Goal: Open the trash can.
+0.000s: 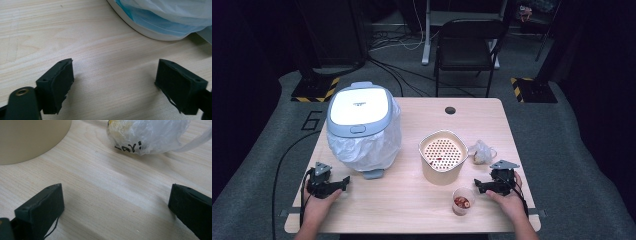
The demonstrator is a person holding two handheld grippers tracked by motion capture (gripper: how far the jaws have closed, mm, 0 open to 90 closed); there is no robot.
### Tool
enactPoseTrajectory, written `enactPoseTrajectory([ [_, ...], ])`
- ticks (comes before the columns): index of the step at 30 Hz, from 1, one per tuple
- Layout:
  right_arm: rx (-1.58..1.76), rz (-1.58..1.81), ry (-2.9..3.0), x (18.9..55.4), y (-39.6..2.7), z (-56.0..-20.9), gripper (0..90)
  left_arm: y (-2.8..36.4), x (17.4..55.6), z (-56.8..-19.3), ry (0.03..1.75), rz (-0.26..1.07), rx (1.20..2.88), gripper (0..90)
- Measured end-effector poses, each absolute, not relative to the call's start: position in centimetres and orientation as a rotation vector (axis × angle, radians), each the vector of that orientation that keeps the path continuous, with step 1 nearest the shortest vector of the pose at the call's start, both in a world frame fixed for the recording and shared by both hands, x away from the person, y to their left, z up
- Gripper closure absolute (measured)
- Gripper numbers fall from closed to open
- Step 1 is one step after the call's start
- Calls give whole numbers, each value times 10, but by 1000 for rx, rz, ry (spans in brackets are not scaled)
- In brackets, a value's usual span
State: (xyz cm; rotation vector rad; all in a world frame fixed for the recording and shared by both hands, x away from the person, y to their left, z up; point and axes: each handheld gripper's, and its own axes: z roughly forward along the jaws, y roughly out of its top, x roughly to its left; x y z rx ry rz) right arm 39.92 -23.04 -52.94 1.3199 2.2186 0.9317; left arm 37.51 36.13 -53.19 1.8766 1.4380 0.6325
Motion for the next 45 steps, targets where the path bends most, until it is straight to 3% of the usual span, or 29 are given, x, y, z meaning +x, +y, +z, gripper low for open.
enactPoseTrajectory([
  [12,1321,932,2219,399,-230,-529,0,361,376,-531,1428,632,1882,175],
  [19,1321,932,2218,399,-230,-529,0,358,374,-530,1397,627,1893,271],
  [29,1326,931,2209,399,-230,-529,0,355,369,-522,1383,604,1971,493],
  [35,1335,931,2209,398,-230,-529,0,351,359,-507,1341,523,1864,605],
  [45,1335,932,2206,397,-230,-529,0,341,349,-490,1269,493,1930,883],
])
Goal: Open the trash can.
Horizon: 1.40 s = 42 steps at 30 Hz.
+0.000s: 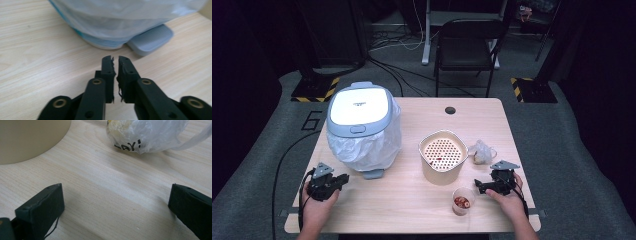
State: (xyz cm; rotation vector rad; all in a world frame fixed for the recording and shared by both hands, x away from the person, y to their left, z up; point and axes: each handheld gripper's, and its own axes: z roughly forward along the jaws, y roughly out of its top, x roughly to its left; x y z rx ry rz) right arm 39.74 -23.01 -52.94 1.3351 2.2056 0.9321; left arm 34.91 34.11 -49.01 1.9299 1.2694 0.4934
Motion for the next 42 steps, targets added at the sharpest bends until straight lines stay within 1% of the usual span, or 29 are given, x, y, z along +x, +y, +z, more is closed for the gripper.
enactPoseTrajectory([
  [1,1335,932,2206,397,-230,-529,0,340,347,-486,1256,465,1930,900],
  [5,1333,931,2208,397,-230,-529,0,334,343,-482,1234,442,1931,900],
  [10,1334,931,2207,397,-230,-529,0,324,341,-482,1200,449,1948,892],
  [11,1334,931,2206,397,-230,-529,0,320,341,-481,1176,469,1969,779],
  [12,1333,931,2208,397,-230,-529,0,318,341,-481,1159,467,1986,740],
  [13,1335,932,2206,397,-230,-529,0,315,342,-482,1140,469,1990,724],
  [16,1333,931,2207,397,-230,-529,0,311,344,-483,1119,444,1982,606],
  [17,1335,932,2206,397,-230,-529,0,307,345,-484,1107,441,1976,606],
  [18,1333,931,2208,397,-230,-529,0,304,347,-484,1093,425,1989,492],
  [19,1336,932,2205,397,-230,-529,0,302,348,-484,1082,424,1997,468],
  [21,1335,931,2206,397,-230,-529,0,298,349,-484,1058,430,2024,455],
  [23,1335,929,2207,397,-230,-529,0,295,350,-485,1052,408,2007,442],
  [26,1336,930,2206,397,-230,-529,0,291,351,-484,1034,399,2017,445],
  [27,1336,930,2206,397,-230,-529,0,290,352,-483,1001,413,2030,445],
  [29,1336,930,2206,397,-230,-529,0,288,353,-483,1002,431,2027,443],
  [31,1336,930,2206,397,-230,-529,0,286,354,-484,1009,419,2008,441],
  [34,1336,930,2206,397,-230,-529,0,283,355,-484,999,446,1979,418],
  [36,1336,930,2206,397,-230,-529,0,278,353,-486,1036,407,1942,411],
  [37,1336,930,2206,397,-230,-529,0,279,353,-486,1016,433,1979,410],
  [38,1336,930,2206,397,-230,-529,0,276,353,-488,1017,375,1967,410],
  [39,1336,930,2206,397,-230,-529,0,275,350,-488,1064,368,1950,410],
  [42,1335,930,2206,397,-230,-529,0,274,350,-490,1076,345,1941,421],
])
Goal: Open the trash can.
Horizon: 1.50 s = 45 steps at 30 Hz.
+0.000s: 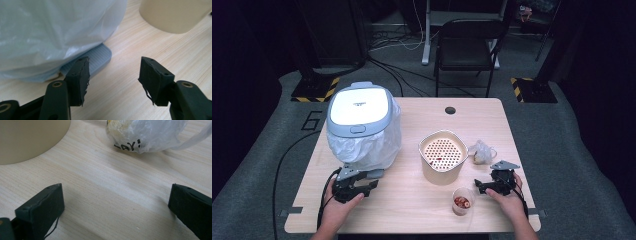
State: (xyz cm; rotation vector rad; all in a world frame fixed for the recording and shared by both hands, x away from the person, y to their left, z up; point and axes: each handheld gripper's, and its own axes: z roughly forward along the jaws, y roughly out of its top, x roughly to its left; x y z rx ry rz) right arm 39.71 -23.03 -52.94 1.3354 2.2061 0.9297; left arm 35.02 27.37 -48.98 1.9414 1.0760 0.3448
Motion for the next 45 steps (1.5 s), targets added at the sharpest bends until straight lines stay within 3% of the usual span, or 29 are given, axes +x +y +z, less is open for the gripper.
enactPoseTrajectory([
  [10,1336,930,2206,397,-230,-529,0,265,347,-489,988,346,1968,369],
  [11,1336,930,2206,397,-230,-529,0,262,345,-488,1075,377,1932,357],
  [13,1336,930,2206,397,-230,-529,0,262,350,-488,1016,343,1946,312],
  [15,1335,930,2206,397,-230,-529,0,265,357,-486,937,404,2014,286],
  [18,1336,930,2206,397,-230,-529,0,262,363,-489,902,445,2054,285],
  [20,1336,930,2206,397,-230,-529,0,255,359,-494,1020,392,1997,290],
  [26,1336,930,2206,397,-230,-529,0,253,363,-501,1053,442,1993,319],
  [37,1336,930,2206,397,-230,-529,0,258,366,-508,1065,379,1942,332],
  [45,1336,930,2206,397,-230,-529,0,256,364,-512,1044,437,1967,333],
])
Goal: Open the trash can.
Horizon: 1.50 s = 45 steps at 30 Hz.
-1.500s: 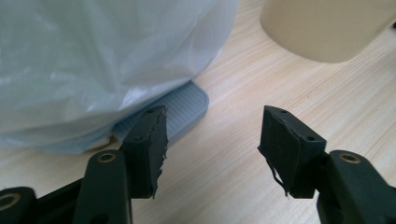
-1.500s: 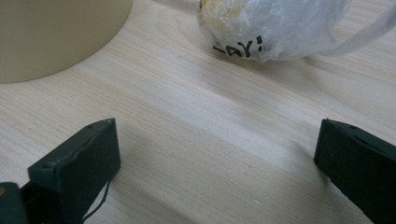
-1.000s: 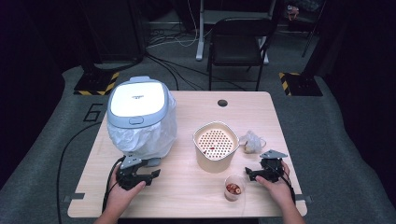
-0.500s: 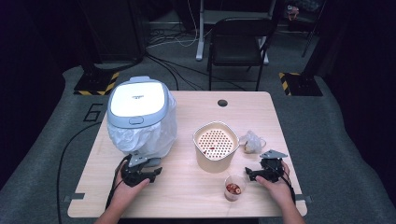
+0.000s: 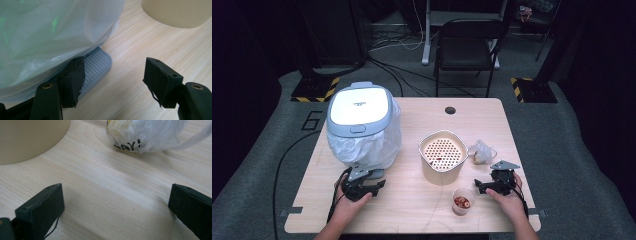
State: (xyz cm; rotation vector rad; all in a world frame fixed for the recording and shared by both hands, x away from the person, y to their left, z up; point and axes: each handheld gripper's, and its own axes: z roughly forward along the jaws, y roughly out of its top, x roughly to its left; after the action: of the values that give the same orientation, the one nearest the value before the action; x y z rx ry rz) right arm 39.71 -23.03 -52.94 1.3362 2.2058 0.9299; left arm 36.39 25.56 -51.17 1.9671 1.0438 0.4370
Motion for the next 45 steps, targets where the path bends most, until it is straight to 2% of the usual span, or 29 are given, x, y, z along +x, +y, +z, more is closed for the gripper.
enactPoseTrajectory([
  [6,1336,930,2206,397,-230,-529,0,251,361,-514,1019,498,1997,333],
  [21,1336,930,2205,397,-230,-529,0,256,362,-517,1028,448,1964,334],
  [33,1336,930,2206,397,-230,-529,0,252,361,-524,1019,480,2017,334],
  [35,1337,932,2202,397,-230,-529,0,254,364,-523,943,537,2079,334],
  [45,1342,923,2193,396,-230,-529,5,255,362,-527,953,520,2030,334],
])
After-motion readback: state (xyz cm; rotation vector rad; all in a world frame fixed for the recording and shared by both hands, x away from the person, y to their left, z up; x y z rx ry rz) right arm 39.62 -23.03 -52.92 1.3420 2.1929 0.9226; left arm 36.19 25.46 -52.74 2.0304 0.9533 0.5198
